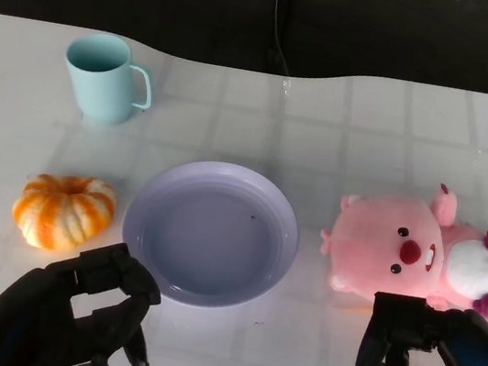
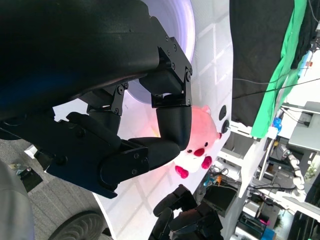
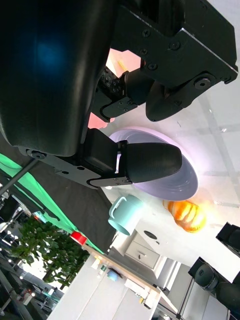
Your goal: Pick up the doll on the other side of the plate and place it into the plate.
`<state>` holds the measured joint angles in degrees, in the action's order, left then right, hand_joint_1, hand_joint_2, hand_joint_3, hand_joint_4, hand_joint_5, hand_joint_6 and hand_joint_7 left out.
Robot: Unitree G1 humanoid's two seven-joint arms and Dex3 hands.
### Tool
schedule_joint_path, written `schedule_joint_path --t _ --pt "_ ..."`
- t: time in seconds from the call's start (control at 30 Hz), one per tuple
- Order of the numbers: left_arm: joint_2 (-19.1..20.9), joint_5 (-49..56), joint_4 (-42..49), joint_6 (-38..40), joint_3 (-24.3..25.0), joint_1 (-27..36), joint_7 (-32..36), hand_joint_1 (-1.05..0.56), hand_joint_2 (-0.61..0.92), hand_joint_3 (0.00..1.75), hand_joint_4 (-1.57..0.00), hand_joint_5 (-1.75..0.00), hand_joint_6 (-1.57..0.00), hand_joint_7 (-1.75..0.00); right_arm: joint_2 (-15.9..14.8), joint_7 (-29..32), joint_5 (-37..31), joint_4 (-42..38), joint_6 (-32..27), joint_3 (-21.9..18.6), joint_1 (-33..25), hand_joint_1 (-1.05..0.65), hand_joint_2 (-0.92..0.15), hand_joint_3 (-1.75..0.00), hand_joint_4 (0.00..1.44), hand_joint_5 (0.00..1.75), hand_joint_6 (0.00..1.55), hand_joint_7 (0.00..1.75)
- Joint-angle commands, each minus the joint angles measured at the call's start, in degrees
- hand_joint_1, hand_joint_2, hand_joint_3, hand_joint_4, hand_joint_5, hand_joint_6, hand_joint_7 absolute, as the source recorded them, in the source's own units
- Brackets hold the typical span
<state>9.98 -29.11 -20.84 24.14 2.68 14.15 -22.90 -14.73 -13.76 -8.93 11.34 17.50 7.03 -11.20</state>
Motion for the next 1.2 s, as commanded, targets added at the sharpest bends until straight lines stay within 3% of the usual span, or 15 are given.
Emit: schedule_joint_path --t 0.03,0.83,0.97,1.1,1.2 --pt "0.47 0.63 0.37 -0.80 0.46 -0.43 0.23 -0.38 0.73 0.86 -0.67 -1.75 -0.62 -1.43 -0.65 0.11 0.34 0.09 0.27 -0.85 0.17 0.16 -0.24 -1.59 0.90 1.75 0.82 1.49" --pt "0.51 0.47 0.81 -0.84 0.53 -0.53 -0.14 -0.39 0.71 0.87 -0.67 -1.75 -0.61 -1.46 -0.50 0.36 0.05 0.12 0.10 -1.04 0.16 0.15 -0.25 -1.56 0.88 1.73 0.81 1.46" --pt "0.47 0.52 0.95 -0.89 0.50 -0.60 -0.10 -0.40 0.71 0.86 -0.67 -1.75 -0.61 -1.46 -0.44 0.99 -0.48 0.35 0.32 -1.54 0.34 0.11 -0.32 -1.42 0.85 1.56 0.79 1.24" --pt "0.33 0.39 1.44 -0.99 0.53 -0.84 -0.15 -0.40 0.71 0.86 -0.67 -1.75 -0.61 -1.45 -0.93 3.65 -4.71 2.24 0.83 -2.90 0.85 0.03 -0.42 -1.04 0.80 1.33 0.78 0.94" --pt "0.40 0.56 1.22 -1.09 0.39 -0.68 -0.11 -0.38 0.72 0.87 -0.67 -1.75 -0.61 -1.45 -1.73 5.58 -9.76 4.86 -0.04 -3.74 0.93 -0.03 -0.43 -0.89 0.78 1.23 0.77 0.81"
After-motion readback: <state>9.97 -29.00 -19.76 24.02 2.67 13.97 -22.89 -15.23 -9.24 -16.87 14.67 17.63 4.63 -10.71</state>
